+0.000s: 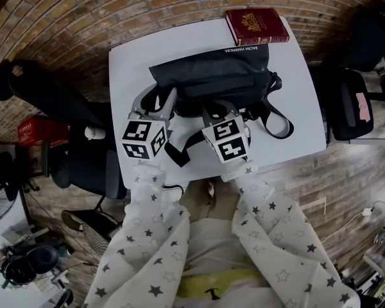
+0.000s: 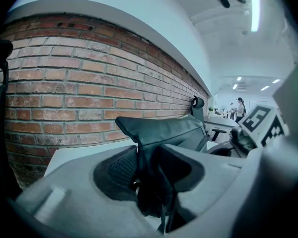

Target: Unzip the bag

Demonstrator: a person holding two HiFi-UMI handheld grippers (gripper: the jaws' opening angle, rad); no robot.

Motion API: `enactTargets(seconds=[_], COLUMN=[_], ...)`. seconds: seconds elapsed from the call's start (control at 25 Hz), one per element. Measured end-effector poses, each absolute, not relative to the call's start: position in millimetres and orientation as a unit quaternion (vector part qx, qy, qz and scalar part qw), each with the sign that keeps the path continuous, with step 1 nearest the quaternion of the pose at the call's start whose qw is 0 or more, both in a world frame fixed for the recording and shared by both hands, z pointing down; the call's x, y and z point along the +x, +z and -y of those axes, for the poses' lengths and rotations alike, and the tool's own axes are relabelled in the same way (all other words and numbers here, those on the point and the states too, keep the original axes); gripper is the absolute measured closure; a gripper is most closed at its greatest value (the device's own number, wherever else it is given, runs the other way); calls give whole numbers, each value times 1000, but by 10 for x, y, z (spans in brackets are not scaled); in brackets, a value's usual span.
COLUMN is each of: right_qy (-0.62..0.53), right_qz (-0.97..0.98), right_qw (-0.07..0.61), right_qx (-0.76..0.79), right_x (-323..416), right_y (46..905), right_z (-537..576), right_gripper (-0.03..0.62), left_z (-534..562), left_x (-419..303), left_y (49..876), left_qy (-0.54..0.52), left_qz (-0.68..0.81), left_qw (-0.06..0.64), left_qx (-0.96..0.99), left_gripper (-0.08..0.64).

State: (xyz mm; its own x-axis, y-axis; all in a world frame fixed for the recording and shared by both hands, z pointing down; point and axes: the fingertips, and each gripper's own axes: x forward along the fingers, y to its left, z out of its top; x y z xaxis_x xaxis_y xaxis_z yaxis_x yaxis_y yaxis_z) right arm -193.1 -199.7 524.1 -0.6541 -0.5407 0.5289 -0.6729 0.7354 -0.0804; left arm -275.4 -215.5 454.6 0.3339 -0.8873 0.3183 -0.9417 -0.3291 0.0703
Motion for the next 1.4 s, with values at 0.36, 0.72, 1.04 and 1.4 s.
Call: enactTargets(seconds=[0.36,0.72,1.04,1.4], right_qy=[141,144,147,148], right_qz=[888,876,867,859], right_qw=[242,241,239,236], right_qx=[366,391,412,429], right_x=[-1729,-1510,-1332,-1218], right_y=[5223,5231,5202,5193], right_z=[2066,2156,2210,2265], right_gripper=[574,574,574,574], left_z=[2148,2168,2157,2169], left_x=[-2771,-2772,-2774,-2780], left_y=[4539,4564,4554,4571], left_qy=[109,109,108,106], left_qz=[571,578,588,594], left_qw=[120,120,117,114], left_qx=[805,800,793,789], left_gripper=[419,420,420,423])
